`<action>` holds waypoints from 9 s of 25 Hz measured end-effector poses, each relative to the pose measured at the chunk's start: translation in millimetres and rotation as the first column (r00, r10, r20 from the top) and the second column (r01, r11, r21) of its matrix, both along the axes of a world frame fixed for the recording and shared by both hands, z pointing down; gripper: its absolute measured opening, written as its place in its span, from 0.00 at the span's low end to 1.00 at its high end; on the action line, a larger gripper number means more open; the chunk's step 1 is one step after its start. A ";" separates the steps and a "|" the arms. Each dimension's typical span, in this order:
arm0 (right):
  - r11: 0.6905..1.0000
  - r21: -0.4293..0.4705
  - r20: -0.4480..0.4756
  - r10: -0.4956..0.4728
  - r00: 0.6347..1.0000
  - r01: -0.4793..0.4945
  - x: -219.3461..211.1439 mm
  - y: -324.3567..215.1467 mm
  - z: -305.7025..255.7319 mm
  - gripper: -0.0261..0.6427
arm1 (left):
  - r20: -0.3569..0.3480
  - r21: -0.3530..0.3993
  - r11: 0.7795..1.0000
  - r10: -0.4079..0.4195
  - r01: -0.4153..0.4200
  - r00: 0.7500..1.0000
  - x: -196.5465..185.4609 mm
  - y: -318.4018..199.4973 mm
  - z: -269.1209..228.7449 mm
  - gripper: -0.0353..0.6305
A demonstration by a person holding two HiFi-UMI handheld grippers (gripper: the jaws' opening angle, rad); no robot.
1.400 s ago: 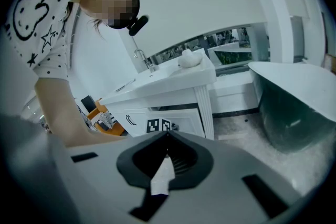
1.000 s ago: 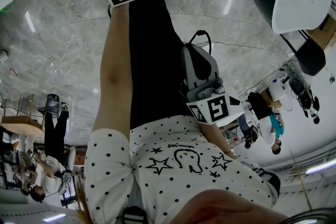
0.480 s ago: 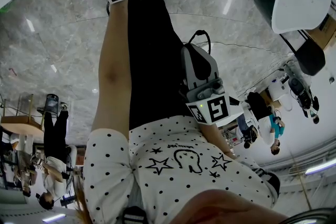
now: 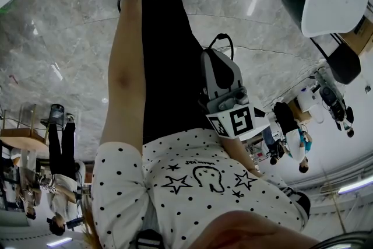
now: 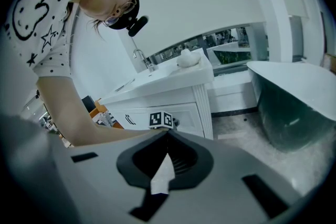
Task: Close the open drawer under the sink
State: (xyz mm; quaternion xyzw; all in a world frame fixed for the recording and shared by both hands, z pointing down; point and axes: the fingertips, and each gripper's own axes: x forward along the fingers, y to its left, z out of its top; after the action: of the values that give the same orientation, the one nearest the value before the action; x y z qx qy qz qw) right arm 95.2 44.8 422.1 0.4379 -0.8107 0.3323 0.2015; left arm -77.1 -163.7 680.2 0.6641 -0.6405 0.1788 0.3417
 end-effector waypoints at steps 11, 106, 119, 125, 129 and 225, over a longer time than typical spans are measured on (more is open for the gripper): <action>1.000 -0.004 0.001 -0.003 1.000 0.003 -0.2 0.3 2.1 0.06 | 0.002 0.003 1.000 -0.006 0.006 1.000 -2.3 -1.8 0.5 0.27; 0.954 0.282 -0.036 -0.096 0.995 0.102 -22.3 -53.4 -108.6 0.06 | 0.061 0.360 0.933 0.000 -0.022 0.998 -33.7 55.4 -313.3 0.06; 0.928 0.355 -0.034 -0.110 0.993 0.114 -28.9 -65.7 -143.8 0.06 | 0.057 0.411 0.909 0.055 -0.074 0.997 -16.2 69.3 -372.1 0.06; 0.918 0.378 -0.037 -0.118 0.992 0.123 -29.9 -66.5 -155.6 0.06 | 0.062 0.425 0.899 0.083 -0.101 0.995 -10.6 77.1 -392.4 0.06; 0.915 0.382 -0.032 -0.129 0.991 0.131 -30.9 -63.0 -160.7 0.06 | 0.075 0.437 0.891 0.097 -0.120 0.992 -7.1 89.6 -407.4 0.06; 0.863 0.439 -0.068 -0.247 0.967 0.251 -54.1 -39.9 -173.2 0.06 | 0.007 0.484 0.823 0.337 -0.298 0.942 52.6 164.7 -448.2 0.06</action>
State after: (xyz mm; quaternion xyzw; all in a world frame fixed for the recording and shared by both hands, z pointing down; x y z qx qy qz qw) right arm 41.1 4.9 248.9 0.3655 -0.9136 0.1078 0.1416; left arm -24.5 1.0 232.0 0.8314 -0.5311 0.0432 0.1573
